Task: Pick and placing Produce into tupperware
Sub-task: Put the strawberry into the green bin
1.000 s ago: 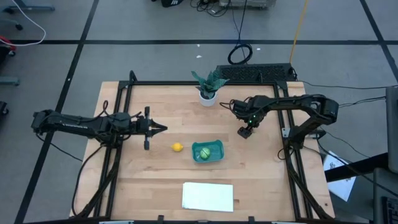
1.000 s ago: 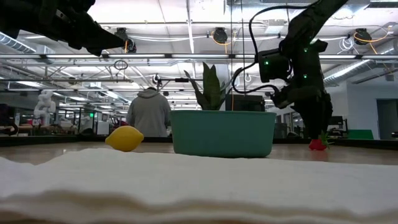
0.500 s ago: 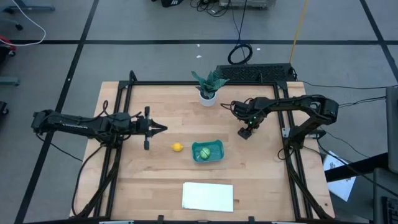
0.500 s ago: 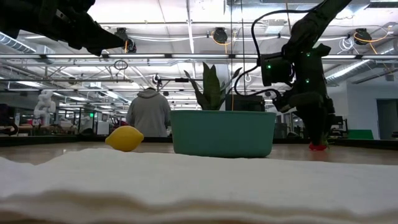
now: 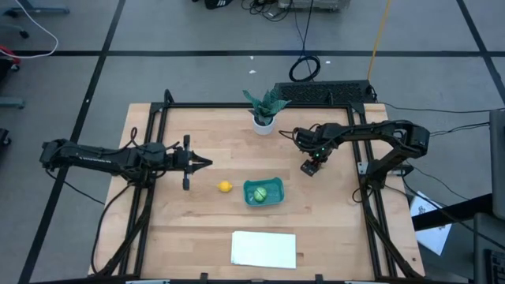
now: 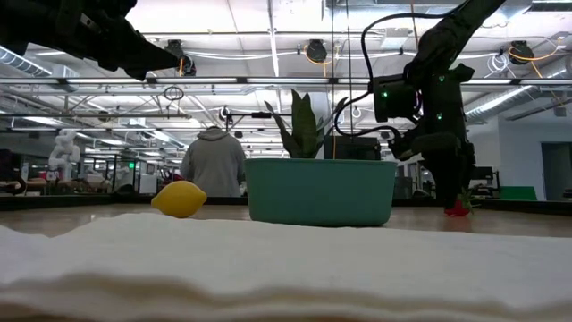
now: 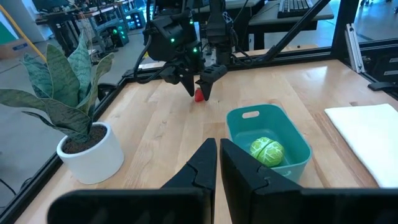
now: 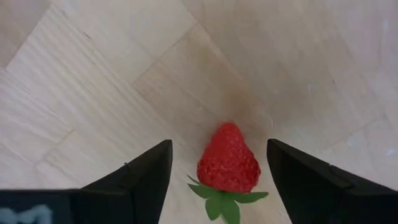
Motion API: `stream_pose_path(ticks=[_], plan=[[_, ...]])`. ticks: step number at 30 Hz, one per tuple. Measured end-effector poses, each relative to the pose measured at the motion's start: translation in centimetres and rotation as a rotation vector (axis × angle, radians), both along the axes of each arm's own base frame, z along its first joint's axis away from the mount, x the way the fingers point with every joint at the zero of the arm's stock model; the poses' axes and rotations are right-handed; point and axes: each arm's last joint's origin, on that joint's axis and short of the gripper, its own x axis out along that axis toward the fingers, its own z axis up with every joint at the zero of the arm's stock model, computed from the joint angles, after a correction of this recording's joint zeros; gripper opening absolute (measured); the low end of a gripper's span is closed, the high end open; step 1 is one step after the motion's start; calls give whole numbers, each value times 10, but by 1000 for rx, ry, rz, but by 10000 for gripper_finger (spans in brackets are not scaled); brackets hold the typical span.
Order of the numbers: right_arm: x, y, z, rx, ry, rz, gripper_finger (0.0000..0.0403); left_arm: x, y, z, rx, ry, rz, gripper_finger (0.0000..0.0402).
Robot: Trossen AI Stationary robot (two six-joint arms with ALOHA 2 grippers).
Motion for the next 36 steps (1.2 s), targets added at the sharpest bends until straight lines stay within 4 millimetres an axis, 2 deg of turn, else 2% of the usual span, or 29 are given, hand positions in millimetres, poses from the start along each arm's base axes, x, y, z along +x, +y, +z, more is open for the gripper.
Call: stream_pose_path(ticks=[17,26,36], plan=[[-2,1,0,14,14,16,135,0,0,0,0,0,0,26],[-4,2,5,34,58,17,147,0,0,0,0,0,0,26],[16,-6,39,13,-4,67,138,0,0,0,0,0,0,26]])
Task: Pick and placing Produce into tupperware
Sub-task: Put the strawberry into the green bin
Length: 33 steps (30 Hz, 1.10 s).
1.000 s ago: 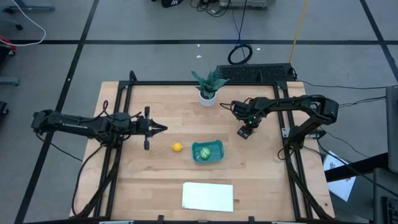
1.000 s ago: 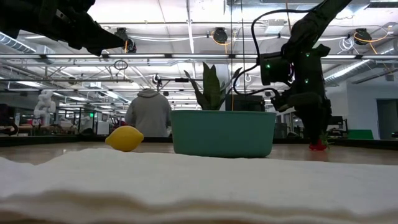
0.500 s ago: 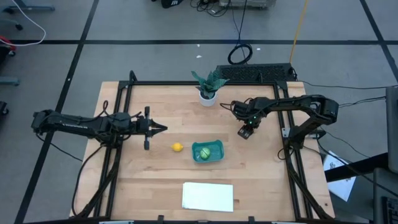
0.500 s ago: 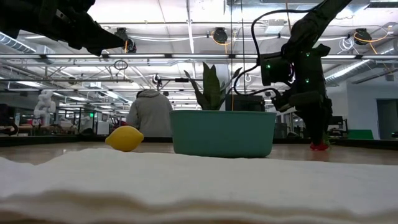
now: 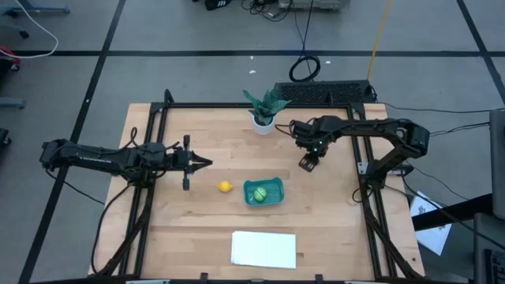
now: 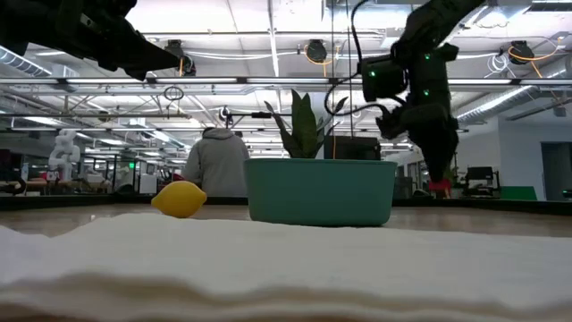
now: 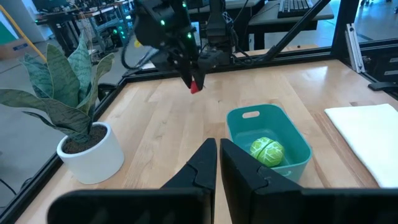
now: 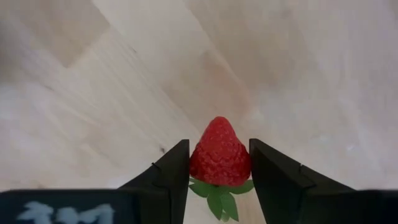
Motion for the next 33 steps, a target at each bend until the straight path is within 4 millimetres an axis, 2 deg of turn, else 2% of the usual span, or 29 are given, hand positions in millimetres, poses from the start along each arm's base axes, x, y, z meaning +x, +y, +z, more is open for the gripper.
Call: stream_pose_path(ticks=[6,13,21,26,33], plan=[[11,-2,26,-12,-34,91,138,0,0,0,0,0,0,26],[24,10,46,-36,-95,286,138,0,0,0,2,1,-1,26],[33,29,50,-50,-129,531,138,0,0,0,2,1,0,26],[34,35,50,-54,-138,600,138,0,0,0,2,0,0,26],[35,37,52,-19,-155,609,139,0,0,0,1,0,0,26]])
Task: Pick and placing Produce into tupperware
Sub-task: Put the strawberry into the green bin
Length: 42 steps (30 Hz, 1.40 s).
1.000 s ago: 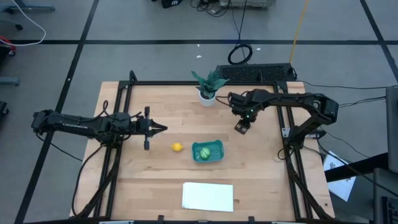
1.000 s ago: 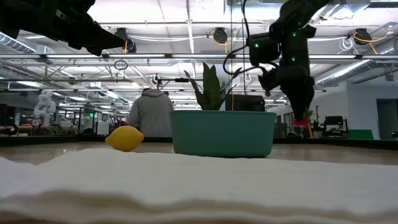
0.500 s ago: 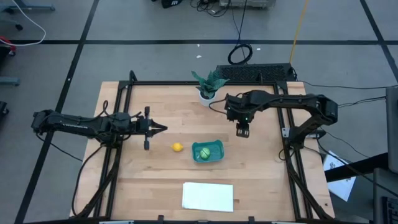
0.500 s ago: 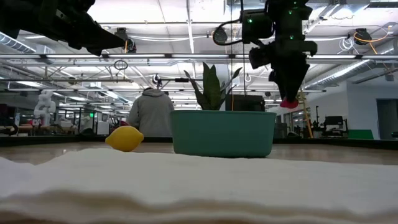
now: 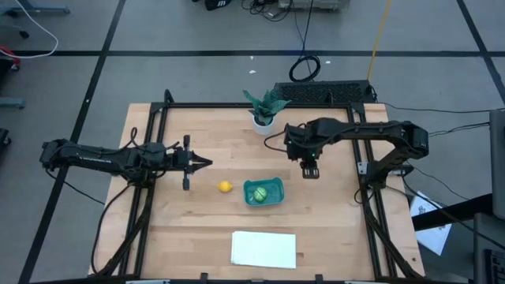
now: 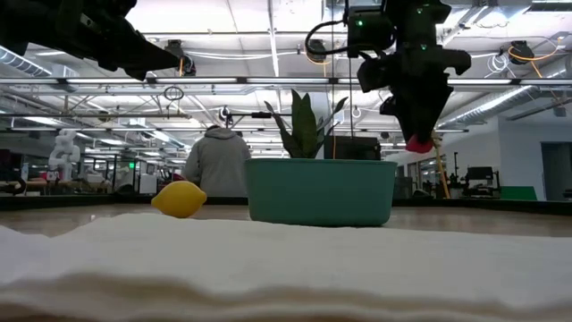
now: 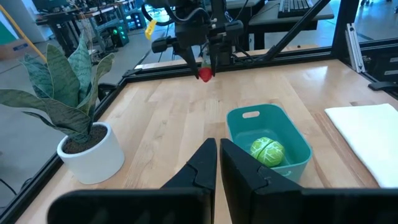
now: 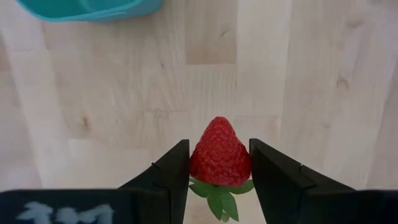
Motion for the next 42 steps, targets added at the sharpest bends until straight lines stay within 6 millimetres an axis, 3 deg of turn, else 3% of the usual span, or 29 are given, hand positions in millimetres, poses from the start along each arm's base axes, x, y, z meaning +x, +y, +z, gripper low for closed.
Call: stream_pose_path(ticks=[7,16,24,31,42], plan=[[7,2,23,3,-51,16,139,0,0,0,1,0,6,26],[7,12,71,-28,-263,13,139,0,0,0,1,1,5,26],[-26,18,113,-50,-472,-17,138,0,0,0,1,0,6,26],[-50,36,141,6,-645,67,135,0,0,0,0,0,6,26],[-90,54,164,-50,-818,75,133,0,0,0,0,0,6,26]])
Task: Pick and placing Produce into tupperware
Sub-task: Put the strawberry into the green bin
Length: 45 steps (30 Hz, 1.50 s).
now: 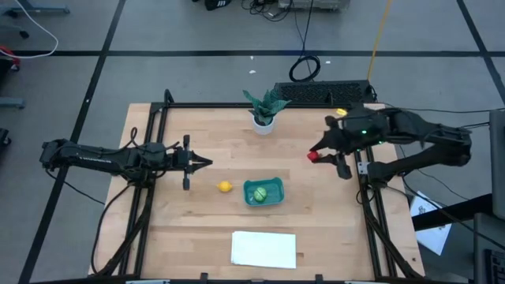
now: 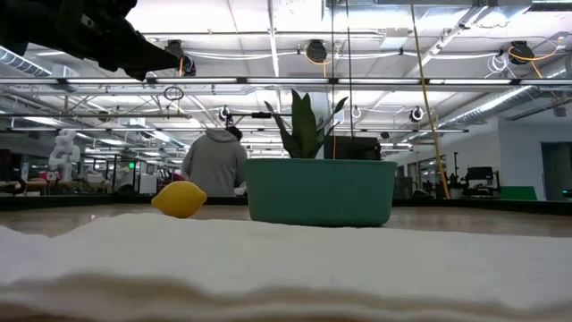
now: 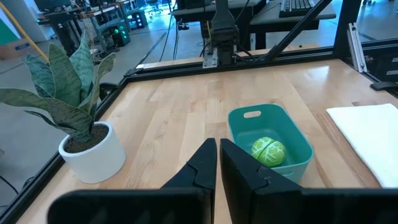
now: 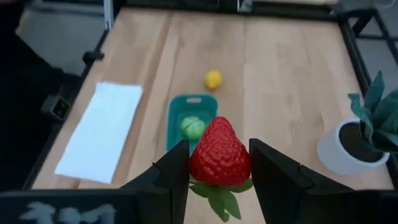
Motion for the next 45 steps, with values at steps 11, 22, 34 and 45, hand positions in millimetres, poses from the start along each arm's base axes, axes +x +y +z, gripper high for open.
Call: stream_pose_path(ticks=[11,22,34,45], plan=[[-34,1,-15,33,-219,-45,133,0,0,0,0,0,0,26],[-56,1,-46,57,-313,-56,133,0,0,0,0,0,0,26],[-44,2,-77,123,-473,-46,132,0,0,0,0,0,0,26],[11,1,-98,164,-451,-13,132,0,0,0,0,0,0,26]])
